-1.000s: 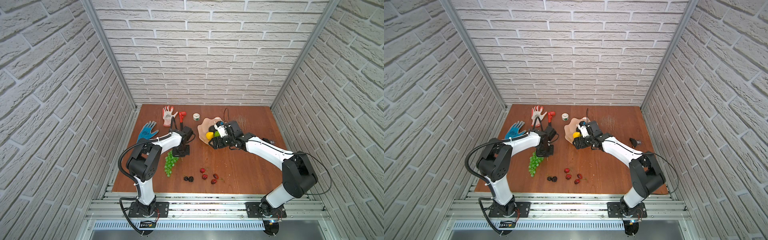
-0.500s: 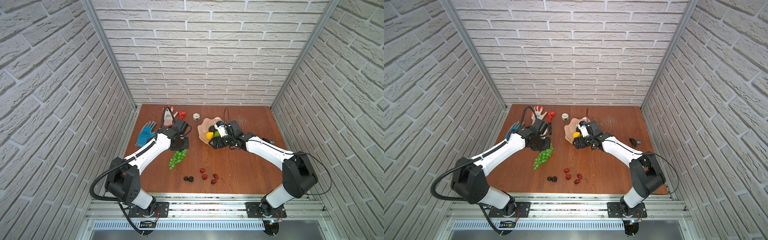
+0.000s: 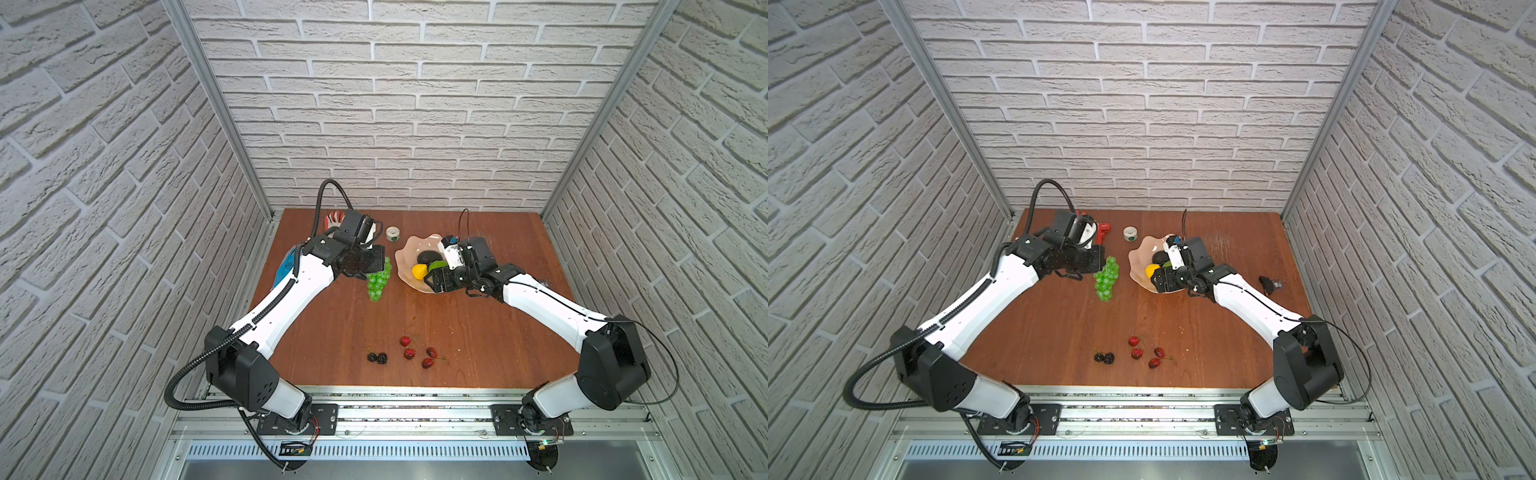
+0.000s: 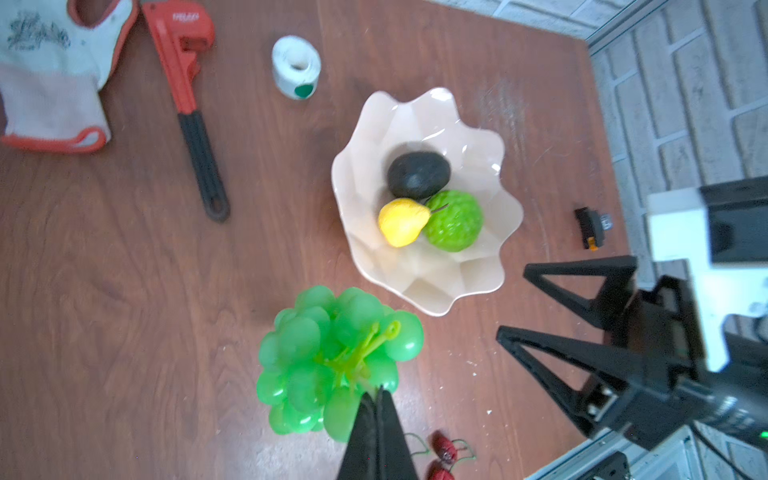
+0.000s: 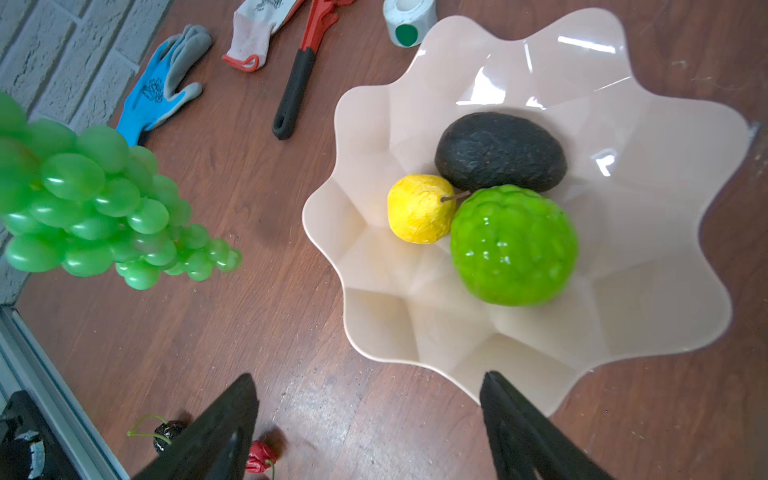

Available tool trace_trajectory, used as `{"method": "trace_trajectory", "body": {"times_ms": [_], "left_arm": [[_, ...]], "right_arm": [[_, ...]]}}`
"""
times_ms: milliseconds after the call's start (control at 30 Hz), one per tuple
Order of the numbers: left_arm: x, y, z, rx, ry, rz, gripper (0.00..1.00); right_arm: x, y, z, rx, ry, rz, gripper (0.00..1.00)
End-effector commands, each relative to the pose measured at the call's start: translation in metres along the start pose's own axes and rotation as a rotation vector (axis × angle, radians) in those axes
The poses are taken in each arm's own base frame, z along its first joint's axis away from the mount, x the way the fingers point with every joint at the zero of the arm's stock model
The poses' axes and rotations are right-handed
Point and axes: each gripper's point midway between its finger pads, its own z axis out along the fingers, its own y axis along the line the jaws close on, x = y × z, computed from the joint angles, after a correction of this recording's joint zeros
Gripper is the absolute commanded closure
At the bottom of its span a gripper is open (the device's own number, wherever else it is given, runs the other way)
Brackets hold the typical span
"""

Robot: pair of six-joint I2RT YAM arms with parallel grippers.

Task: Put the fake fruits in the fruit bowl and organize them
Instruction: 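Lift the grape bunch with the left gripper and carry it over the bowl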

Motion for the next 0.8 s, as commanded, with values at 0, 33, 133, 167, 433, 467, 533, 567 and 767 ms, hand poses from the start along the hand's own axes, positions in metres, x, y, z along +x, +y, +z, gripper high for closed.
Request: {"method": "trace_trajectory", "body": {"times_ms": [0,33,133,167,433,467,533,567,767], "left_arm": [[-0.025,-0.021,0.008,0.083,-0.025,0.047,1.00],[-0.029,-0.026,0.012,0.094,-0.025,0.054,1.00],[-0.045,-0.039,0.022,0.130,-0.032,0.068,1.00],[-0.051,-0.044,0.025,0.137,-0.037,0.075,1.00],[-0.072,-0.075,0.051,0.189,-0.035,0.113,1.00],[-0.072,-0.078,0.053,0.193,-0.030,0.115,1.00],[-0.072,-0.084,0.054,0.203,-0.026,0.127,1.00],[-0.070,-0.088,0.054,0.206,-0.024,0.131,1.00],[-0.060,-0.101,0.054,0.228,0.000,0.147,1.00]], "right_arm": [[-0.012,-0.012,-0.017,0.014,-0.047,0.057,0.15],[-0.011,-0.015,-0.018,0.016,-0.048,0.070,0.15],[-0.009,-0.027,-0.023,0.028,-0.054,0.099,0.16],[-0.008,-0.029,-0.025,0.031,-0.058,0.104,0.16],[-0.004,-0.035,-0.031,0.030,-0.066,0.107,0.15],[-0.004,-0.034,-0.032,0.028,-0.068,0.105,0.15],[-0.005,-0.035,-0.034,0.031,-0.074,0.103,0.15],[-0.004,-0.036,-0.034,0.034,-0.075,0.104,0.15],[-0.003,-0.042,-0.033,0.042,-0.079,0.113,0.15]]}}
